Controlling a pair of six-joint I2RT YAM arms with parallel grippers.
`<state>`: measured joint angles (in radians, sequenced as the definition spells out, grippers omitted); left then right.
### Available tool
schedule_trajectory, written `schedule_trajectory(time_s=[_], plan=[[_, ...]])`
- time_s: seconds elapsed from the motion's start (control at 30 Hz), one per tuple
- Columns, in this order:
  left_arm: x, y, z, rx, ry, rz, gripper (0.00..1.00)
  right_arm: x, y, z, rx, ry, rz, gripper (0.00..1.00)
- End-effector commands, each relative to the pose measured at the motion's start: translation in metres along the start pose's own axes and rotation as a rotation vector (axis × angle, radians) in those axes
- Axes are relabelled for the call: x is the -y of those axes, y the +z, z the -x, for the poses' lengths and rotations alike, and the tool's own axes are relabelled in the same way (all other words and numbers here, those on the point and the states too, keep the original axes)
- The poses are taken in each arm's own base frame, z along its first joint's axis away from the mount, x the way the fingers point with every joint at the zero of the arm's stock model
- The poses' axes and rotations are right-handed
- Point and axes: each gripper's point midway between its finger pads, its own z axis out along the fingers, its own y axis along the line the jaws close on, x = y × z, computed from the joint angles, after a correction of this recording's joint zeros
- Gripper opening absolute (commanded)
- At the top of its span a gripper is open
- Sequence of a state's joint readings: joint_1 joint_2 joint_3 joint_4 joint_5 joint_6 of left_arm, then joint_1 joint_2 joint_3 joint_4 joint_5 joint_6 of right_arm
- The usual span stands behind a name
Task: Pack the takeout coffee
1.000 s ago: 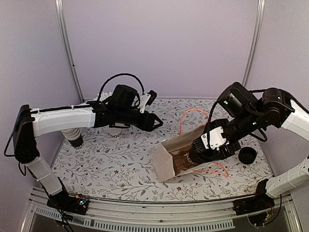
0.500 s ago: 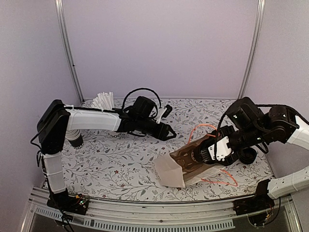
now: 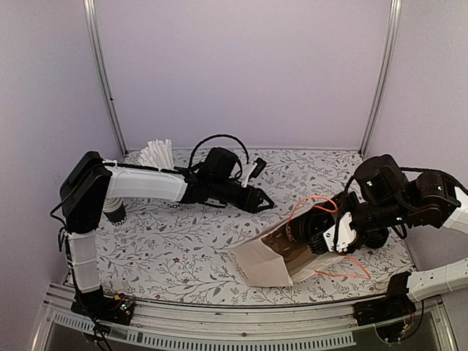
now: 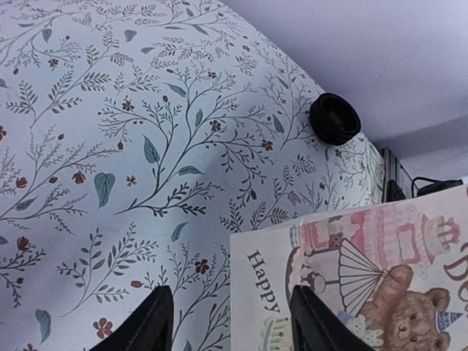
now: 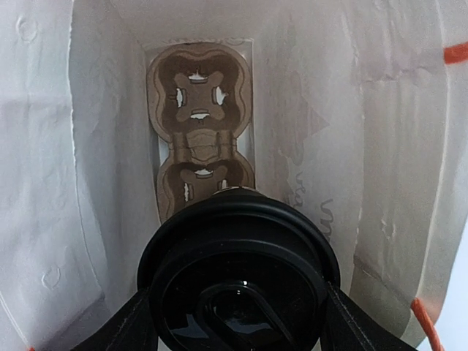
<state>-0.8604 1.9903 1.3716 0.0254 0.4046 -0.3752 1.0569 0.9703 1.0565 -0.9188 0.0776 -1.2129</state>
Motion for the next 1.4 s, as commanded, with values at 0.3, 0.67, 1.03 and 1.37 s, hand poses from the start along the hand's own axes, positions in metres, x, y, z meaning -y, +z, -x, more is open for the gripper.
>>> schedule_trajectory(time_s=[0.3,0.67,1.03,1.37], plan=[[0.005,0.009,-0.005,-0.004,0.001,-0.067,0.57,-0.021,0.021,-0.003,-0.051,-0.227,-0.024,0.39],[0.0,0.011,-0.013,-0.017,-0.011,-0.077,0.57,0.0,0.032,-0.003,-0.099,-0.221,-0.14,0.38],[-0.011,0.005,-0.006,0.004,-0.048,-0.147,0.55,-0.014,0.022,0.016,-0.024,-0.181,-0.06,0.38],[-0.014,0.001,0.008,0.027,-0.048,-0.15,0.55,-0.013,0.009,0.044,0.046,-0.139,-0.028,0.38]])
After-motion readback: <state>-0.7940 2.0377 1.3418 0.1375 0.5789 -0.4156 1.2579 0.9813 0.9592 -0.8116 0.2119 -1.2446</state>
